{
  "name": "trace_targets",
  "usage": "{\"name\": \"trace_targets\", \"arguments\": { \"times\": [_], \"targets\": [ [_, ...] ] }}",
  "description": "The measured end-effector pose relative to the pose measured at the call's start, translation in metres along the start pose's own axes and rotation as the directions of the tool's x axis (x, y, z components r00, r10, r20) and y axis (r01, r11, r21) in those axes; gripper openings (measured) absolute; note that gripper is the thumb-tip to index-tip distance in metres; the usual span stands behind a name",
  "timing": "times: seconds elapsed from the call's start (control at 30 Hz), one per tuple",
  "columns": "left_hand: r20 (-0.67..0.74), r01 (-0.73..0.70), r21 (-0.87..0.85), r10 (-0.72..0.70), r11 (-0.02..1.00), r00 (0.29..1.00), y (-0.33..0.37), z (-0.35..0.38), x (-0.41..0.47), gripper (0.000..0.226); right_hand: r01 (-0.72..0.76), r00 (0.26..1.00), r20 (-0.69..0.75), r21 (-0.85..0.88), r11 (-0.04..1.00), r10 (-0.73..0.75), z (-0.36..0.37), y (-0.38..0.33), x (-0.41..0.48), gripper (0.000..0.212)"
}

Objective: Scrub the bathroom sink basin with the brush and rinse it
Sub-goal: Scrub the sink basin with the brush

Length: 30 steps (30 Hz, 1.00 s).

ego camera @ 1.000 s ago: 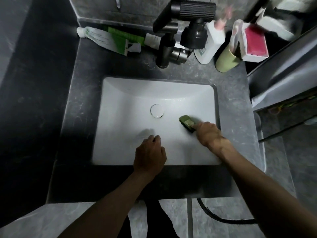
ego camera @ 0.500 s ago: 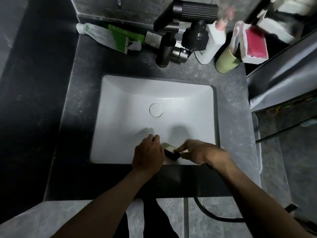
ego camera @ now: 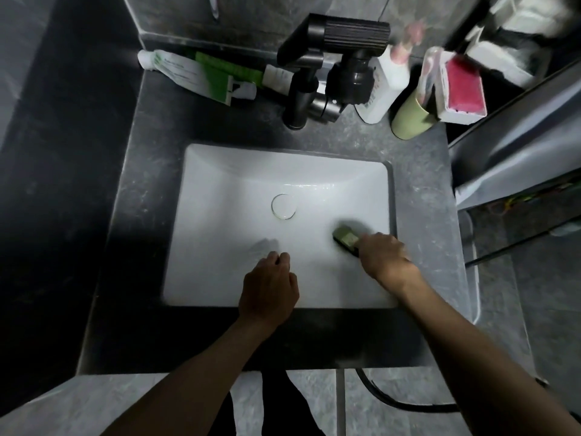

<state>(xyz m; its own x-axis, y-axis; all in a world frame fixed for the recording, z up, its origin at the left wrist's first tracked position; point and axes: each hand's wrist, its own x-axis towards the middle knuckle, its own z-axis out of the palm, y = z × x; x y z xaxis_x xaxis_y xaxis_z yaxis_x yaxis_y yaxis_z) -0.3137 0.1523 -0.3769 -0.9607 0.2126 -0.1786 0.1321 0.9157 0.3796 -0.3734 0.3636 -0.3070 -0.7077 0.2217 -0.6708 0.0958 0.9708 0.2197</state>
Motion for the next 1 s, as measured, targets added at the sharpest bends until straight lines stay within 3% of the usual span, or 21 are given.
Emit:
{"name": "trace_targets", "arguments": {
  "times": [0.07,0.2,0.3,0.37,0.47,0.53,0.63,0.7,0.83,1.0],
  "targets": [
    [-0.015,0.001,-0.002,-0.001,1.000,1.000,0.000,-0.001,0.000,0.012,0.024,0.999,-0.037,0.060,0.998,-0.021,-0.002,-0.010,0.009,0.037],
    [-0.009,0.004,-0.005,-0.004,1.000,1.000,0.000,-0.002,0.001,0.010,0.193,0.952,0.194,0.229,0.954,-0.239,0.018,-0.030,-0.027,0.037],
    [-0.007,-0.002,-0.003,0.002,1.000,1.000,0.000,-0.001,0.002,0.009,0.107,0.984,0.134,0.093,0.990,-0.119,0.006,-0.007,-0.026,0.033],
    [-0.029,-0.012,-0.008,0.011,1.000,1.000,0.001,-0.003,0.000,0.010,0.016,0.999,-0.028,0.003,1.000,-0.016,-0.003,0.000,-0.004,0.034],
    [-0.075,-0.015,-0.016,0.014,1.000,0.997,0.002,-0.004,0.001,0.010,-0.003,0.983,-0.185,0.025,1.000,0.008,0.002,-0.021,0.008,0.039],
    [-0.071,-0.002,-0.015,0.000,1.000,0.997,0.002,-0.002,0.000,0.009,0.039,0.986,-0.162,0.076,0.996,-0.026,0.018,-0.035,-0.007,0.039],
    [-0.058,0.011,-0.024,-0.013,1.000,0.998,0.000,0.000,0.000,0.012,0.065,0.998,0.020,0.042,0.997,-0.066,0.032,-0.034,-0.039,0.033],
    [-0.073,0.005,-0.030,-0.007,1.000,0.997,0.002,-0.001,-0.001,0.013,0.008,1.000,-0.004,0.025,1.000,-0.008,0.025,-0.024,-0.031,0.035],
    [-0.096,-0.020,-0.024,0.018,1.000,0.995,0.004,-0.002,-0.001,0.010,0.022,0.979,-0.203,0.144,0.989,0.008,0.020,-0.021,0.009,0.052],
    [-0.050,-0.031,-0.054,0.028,0.998,0.998,0.001,0.001,-0.001,0.007,0.077,0.995,-0.076,0.158,0.984,-0.065,0.042,-0.031,-0.023,0.039]
  ]
}}
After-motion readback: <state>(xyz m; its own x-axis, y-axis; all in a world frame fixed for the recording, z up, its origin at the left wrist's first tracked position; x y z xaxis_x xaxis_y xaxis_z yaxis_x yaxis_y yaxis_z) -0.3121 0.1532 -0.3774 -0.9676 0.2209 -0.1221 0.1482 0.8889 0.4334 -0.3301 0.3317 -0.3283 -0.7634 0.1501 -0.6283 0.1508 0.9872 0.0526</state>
